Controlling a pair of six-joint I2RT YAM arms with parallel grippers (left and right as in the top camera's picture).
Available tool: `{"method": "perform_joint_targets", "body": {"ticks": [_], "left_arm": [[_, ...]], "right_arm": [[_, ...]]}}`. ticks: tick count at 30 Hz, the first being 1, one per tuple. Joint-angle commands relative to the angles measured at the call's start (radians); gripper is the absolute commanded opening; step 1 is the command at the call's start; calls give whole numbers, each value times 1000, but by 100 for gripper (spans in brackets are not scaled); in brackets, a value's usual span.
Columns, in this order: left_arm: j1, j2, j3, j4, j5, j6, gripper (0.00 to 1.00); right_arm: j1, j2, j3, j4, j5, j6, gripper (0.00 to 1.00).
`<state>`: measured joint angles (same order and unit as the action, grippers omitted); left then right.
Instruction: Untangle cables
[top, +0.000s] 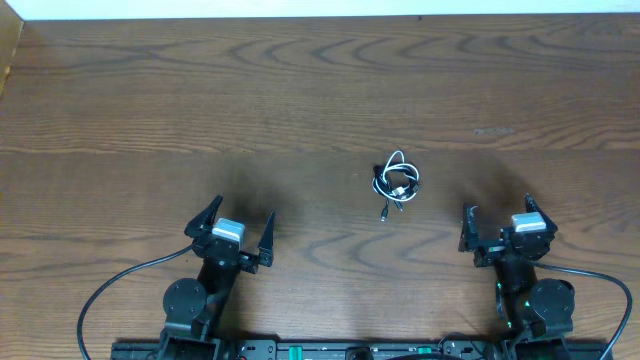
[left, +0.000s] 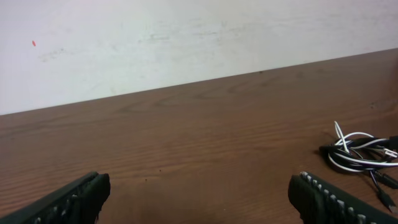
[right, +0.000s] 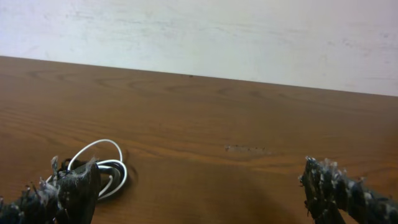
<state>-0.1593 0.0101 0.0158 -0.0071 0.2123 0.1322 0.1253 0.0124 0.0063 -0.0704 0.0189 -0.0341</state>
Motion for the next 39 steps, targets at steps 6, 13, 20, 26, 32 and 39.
{"method": "perform_joint_targets", "body": {"ticks": [6, 13, 20, 26, 32, 39], "left_arm": [[-3, -6, -12, -41, 45, 13, 96], [-3, -6, -12, -41, 45, 13, 96], [-3, -6, -12, -41, 46, 13, 96], [-3, -6, -12, -41, 46, 13, 96], [-3, -6, -12, -41, 46, 13, 96], [-3, -6, -12, -41, 46, -66, 96]], "right_arm": [[-14, -6, -1, -4, -3, -8, 99], [-14, -6, -1, -4, -3, -8, 99], [-14, -6, -1, -4, -3, -8, 99], [-14, -6, -1, -3, -2, -8, 99], [-14, -6, -1, -4, -3, -8, 99], [-14, -6, -1, 26, -3, 2, 99]]}}
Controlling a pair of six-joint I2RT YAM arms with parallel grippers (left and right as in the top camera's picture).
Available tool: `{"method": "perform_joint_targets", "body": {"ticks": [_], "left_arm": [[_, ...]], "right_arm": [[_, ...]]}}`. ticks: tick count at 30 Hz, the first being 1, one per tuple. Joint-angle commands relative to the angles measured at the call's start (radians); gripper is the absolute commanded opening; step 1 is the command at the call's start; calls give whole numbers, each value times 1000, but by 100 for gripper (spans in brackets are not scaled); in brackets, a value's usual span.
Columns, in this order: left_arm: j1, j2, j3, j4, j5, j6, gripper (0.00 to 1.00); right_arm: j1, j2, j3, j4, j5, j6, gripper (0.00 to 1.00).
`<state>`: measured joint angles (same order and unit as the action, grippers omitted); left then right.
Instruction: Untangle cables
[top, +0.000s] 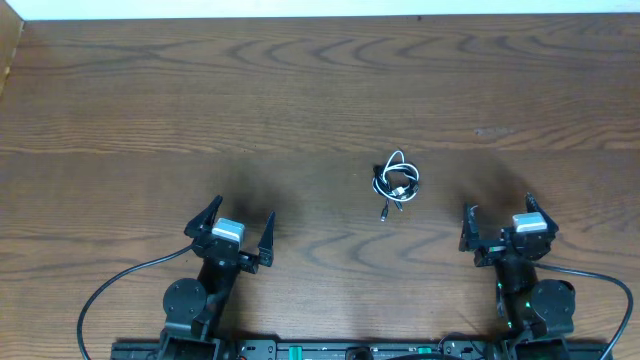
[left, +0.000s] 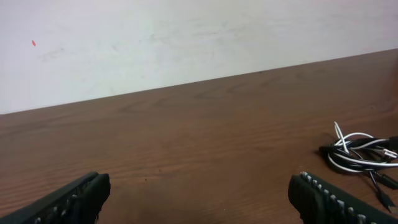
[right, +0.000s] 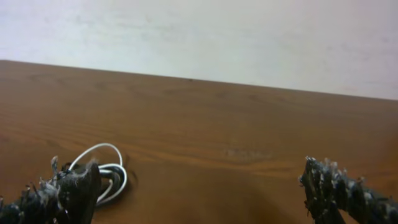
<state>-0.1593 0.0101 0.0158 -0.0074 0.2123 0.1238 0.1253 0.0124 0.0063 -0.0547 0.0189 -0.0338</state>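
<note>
A small knot of black and white cables (top: 395, 182) lies on the wooden table (top: 300, 100), right of centre. In the left wrist view the cables (left: 360, 154) show at the far right; in the right wrist view the cables (right: 102, 174) sit at lower left, partly behind a finger. My left gripper (top: 232, 232) rests near the front edge, well left of the bundle, jaws wide apart and empty. My right gripper (top: 497, 228) stands open at the front right, closer to the bundle, with nothing between its fingers.
A pale wall (left: 186, 37) runs along the table's far edge. A lighter wooden piece (top: 8, 45) borders the far left corner. Black arm cables (top: 110, 290) trail at the front by both bases.
The right wrist view has shifted slightly, the table edge sitting a little lower in it. The cables and the left gripper stand as before.
</note>
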Motion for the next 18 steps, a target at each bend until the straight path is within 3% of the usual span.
{"method": "perform_joint_targets", "body": {"ticks": [1, 10, 18], "left_arm": [[-3, -6, -12, -41, 46, -79, 96], [-3, 30, 43, -115, 45, -177, 96], [-3, 211, 166, -233, 46, -189, 96]], "right_arm": [[-14, -6, -1, 10, -3, 14, 99], [-14, 6, 4, -31, -3, 188, 99], [-14, 117, 83, -154, -15, 243, 99]]}}
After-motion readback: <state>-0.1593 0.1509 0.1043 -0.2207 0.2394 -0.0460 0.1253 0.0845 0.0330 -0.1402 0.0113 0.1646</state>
